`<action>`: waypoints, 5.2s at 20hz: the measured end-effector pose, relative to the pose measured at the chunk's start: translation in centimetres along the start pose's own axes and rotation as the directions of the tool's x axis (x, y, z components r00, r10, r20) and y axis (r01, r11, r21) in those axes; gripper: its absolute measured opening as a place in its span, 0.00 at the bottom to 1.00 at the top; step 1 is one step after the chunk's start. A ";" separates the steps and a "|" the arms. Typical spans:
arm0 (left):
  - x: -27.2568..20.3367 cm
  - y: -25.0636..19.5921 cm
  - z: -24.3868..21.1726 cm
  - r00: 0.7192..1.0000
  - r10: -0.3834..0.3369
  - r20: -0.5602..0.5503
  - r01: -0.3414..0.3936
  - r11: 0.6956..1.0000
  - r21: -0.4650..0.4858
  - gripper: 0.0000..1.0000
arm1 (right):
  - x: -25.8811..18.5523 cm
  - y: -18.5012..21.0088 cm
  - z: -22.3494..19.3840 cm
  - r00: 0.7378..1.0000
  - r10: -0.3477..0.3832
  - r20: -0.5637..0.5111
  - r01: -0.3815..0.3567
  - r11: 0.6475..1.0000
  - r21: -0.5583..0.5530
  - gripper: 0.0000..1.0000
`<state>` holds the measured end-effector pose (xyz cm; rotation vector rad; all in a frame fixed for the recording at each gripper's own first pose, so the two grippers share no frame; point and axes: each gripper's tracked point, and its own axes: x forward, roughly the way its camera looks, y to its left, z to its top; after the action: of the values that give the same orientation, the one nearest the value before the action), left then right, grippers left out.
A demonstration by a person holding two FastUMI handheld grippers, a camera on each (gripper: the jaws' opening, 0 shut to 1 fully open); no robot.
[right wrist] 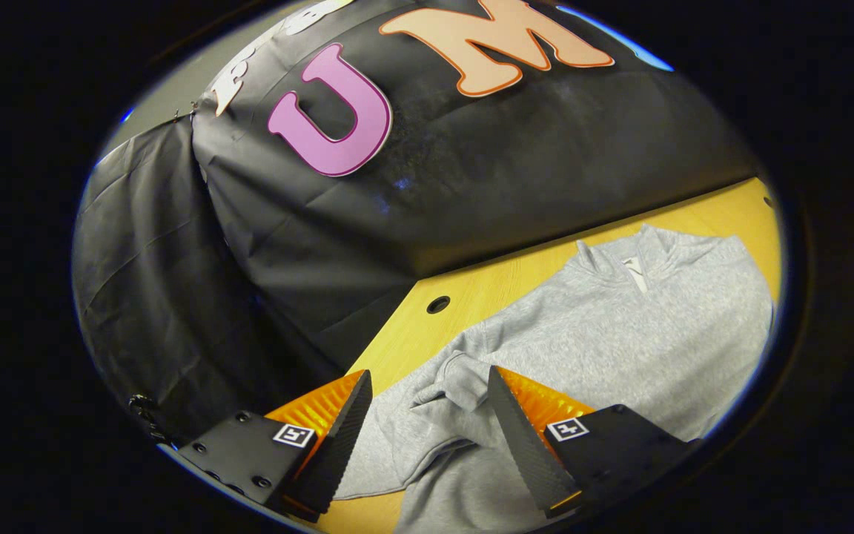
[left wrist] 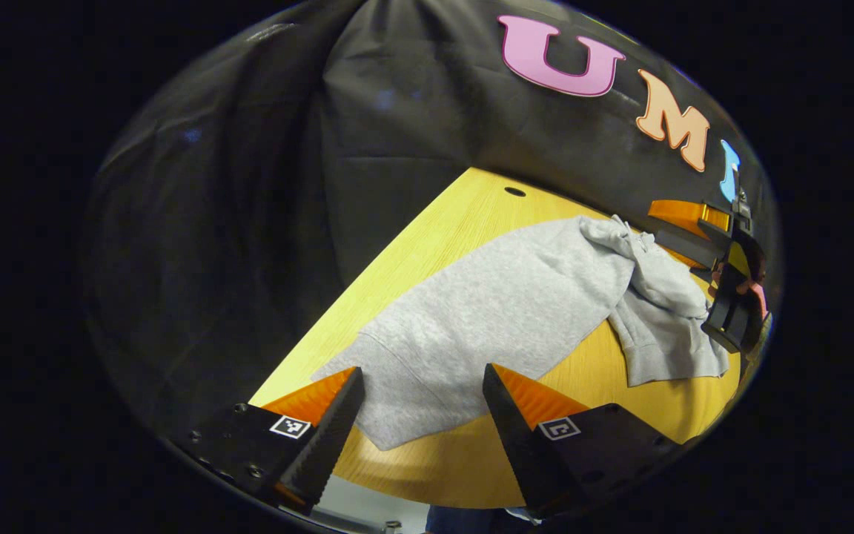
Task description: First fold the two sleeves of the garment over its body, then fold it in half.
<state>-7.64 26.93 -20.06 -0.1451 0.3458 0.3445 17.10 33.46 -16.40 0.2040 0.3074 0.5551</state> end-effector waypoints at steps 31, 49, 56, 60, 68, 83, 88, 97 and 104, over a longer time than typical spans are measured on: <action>1.8 -10.3 6.2 0.997 -0.074 0.021 0.077 0.982 -0.172 0.00 | -18.3 -14.3 11.4 0.945 -0.277 0.175 0.295 0.952 -0.085 0.98; 0.5 -42.4 14.4 0.824 -0.555 0.111 0.561 0.828 -0.028 0.00 | -32.6 -25.6 13.1 0.860 -0.462 0.217 0.479 0.877 -0.031 0.98; 0.1 -54.2 13.7 0.734 -0.674 0.081 0.666 0.738 0.109 0.00 | -35.6 -28.5 11.6 0.839 -0.500 0.215 0.512 0.859 -0.001 0.98; 0.3 -59.3 12.0 0.699 -0.713 0.047 0.695 0.694 0.191 0.00 | -37.3 -29.8 10.5 0.830 -0.520 0.204 0.528 0.849 0.019 0.94; 2.4 -65.8 8.5 0.662 -0.749 -0.023 0.713 0.620 0.327 0.02 | -40.1 -31.5 8.4 0.809 -0.557 0.185 0.564 0.826 0.021 0.98; 4.3 -71.2 5.6 0.641 -0.762 -0.097 0.693 0.519 0.501 0.68 | -42.3 -30.5 4.6 0.789 -0.594 0.158 0.593 0.803 0.056 0.98; 1.3 -67.7 9.0 0.622 -0.783 0.000 0.675 0.536 0.507 0.95 | -40.3 -28.0 3.5 0.812 -0.565 0.149 0.567 0.823 0.030 0.98; -1.4 -50.0 11.5 0.719 -0.689 0.090 0.569 0.658 0.494 0.94 | -34.9 -23.9 -0.9 0.850 -0.523 0.065 0.526 0.849 -0.043 0.98; -0.5 -34.0 4.5 0.850 -0.526 -0.027 0.479 0.750 0.456 0.95 | -32.3 -24.7 -4.6 0.858 -0.513 -0.040 0.505 0.855 -0.120 0.98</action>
<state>5.35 -4.02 -12.98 0.2369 0.2614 -0.2761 1.50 -4.18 -19.94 -0.0064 0.3837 0.0479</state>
